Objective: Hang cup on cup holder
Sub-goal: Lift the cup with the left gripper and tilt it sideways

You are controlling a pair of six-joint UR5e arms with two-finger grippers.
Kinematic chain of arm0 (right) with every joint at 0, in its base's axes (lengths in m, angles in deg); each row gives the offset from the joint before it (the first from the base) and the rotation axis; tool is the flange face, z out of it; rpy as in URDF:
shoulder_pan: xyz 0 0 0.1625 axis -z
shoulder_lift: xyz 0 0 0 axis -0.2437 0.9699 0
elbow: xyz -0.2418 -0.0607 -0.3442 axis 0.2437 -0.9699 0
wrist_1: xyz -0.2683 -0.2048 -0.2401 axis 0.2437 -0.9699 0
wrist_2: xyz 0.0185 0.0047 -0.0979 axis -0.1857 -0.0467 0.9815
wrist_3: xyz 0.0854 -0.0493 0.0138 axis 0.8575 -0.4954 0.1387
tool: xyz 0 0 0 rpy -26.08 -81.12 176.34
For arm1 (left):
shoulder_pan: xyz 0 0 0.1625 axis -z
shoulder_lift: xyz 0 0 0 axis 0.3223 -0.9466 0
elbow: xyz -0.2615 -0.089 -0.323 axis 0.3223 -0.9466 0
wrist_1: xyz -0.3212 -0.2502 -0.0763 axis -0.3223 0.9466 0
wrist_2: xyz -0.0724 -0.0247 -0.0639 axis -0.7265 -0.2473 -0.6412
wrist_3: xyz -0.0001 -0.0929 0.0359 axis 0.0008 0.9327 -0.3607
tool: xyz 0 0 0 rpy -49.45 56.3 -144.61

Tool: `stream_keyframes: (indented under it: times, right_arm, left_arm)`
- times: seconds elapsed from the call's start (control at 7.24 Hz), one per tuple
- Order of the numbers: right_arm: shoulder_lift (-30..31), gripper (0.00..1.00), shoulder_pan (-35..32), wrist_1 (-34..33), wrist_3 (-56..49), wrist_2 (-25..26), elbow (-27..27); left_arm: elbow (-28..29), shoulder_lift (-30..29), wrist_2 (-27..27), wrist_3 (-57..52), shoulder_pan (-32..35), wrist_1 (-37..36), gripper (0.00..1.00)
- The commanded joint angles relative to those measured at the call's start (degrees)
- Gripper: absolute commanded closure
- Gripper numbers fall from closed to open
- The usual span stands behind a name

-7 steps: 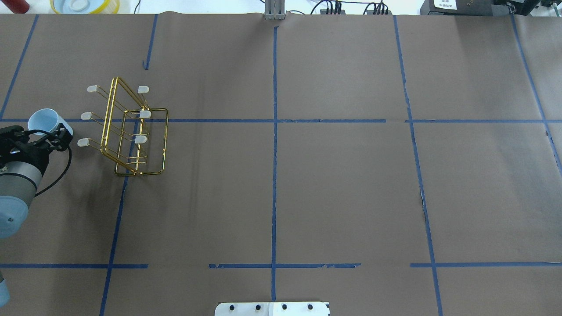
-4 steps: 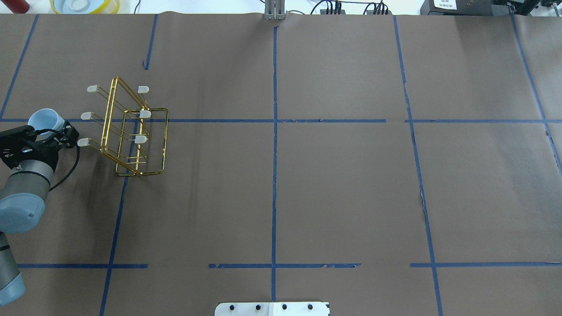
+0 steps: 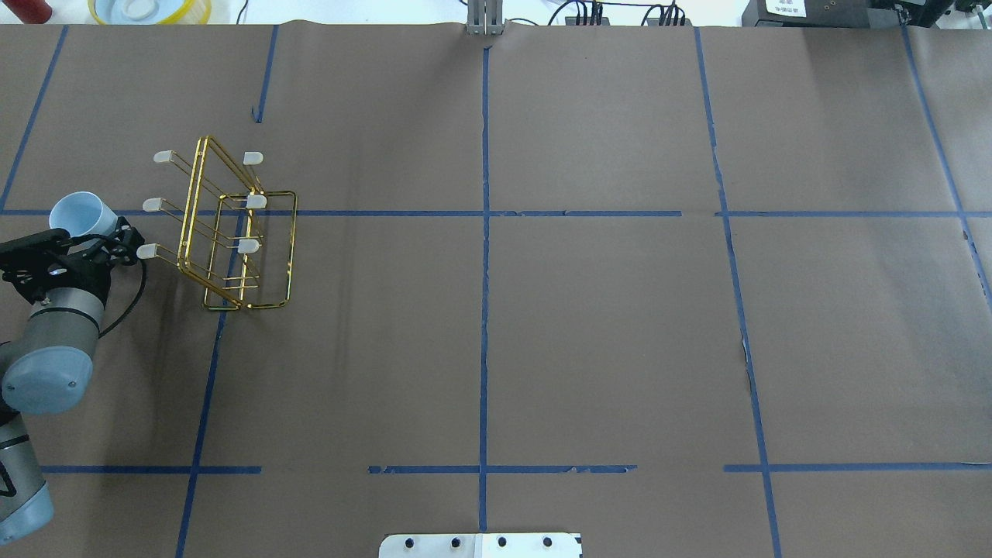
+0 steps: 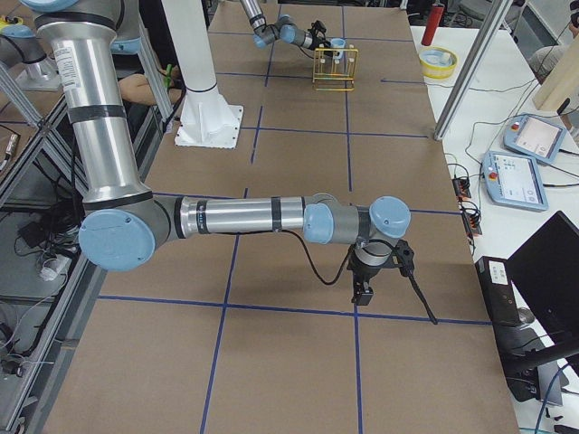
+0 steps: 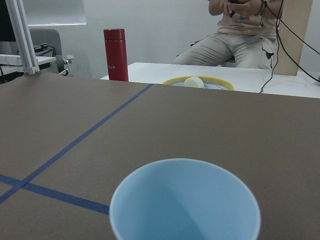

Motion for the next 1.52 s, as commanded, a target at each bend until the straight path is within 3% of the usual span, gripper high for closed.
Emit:
stream_keyframes:
  times: [0.0,1.38]
  right_arm:
    - [0.0,0.0,0.1,0.0,0.0,0.0,0.0]
    - [0.0,0.0,0.0,0.0,0.0,0.0,0.0]
  left_arm:
    - [1.0,-0.2,0.3,0.5,-0.3,0.0,0.0]
    - [3.4,-1.9,-0.5,0.2,0.7,0.9,0.0]
